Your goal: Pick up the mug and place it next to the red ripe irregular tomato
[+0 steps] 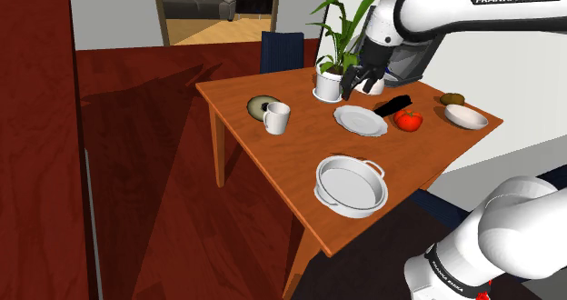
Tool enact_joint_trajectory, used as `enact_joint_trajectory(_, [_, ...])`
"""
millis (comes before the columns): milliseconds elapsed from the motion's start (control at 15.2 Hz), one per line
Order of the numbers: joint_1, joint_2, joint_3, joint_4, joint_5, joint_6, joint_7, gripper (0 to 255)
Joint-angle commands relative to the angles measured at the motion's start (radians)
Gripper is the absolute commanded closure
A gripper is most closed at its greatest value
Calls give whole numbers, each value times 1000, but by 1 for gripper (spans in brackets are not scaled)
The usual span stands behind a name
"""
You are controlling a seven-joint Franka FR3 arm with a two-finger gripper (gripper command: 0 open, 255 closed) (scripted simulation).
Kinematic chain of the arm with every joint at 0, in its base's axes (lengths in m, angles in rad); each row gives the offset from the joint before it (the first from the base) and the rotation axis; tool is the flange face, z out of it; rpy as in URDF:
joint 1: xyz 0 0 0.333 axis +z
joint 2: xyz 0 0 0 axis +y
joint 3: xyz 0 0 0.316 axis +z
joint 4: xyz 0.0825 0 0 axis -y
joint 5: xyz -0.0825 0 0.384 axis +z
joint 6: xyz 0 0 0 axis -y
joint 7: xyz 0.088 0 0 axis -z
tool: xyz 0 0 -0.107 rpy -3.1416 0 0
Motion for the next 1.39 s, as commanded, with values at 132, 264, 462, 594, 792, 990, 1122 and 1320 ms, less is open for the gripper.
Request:
enact_joint_trajectory(132, [5,167,-19,84,18,72,-38,0])
enact_joint_trajectory(264, [8,246,-25,129,31,100,-55,0])
enact_joint_trajectory(462, [11,365,-31,206,52,132,-82,0])
enact_joint_trajectory(594, [12,445,-33,264,68,148,-100,0])
enact_joint_trajectory(792, [12,566,-33,360,91,161,-127,0])
enact_joint_trajectory(990, [10,688,-29,470,114,162,-151,0])
enact_joint_trajectory(1122, [7,771,-24,551,127,157,-166,0])
enact_joint_trajectory(1320, [3,889,-16,676,143,139,-183,0])
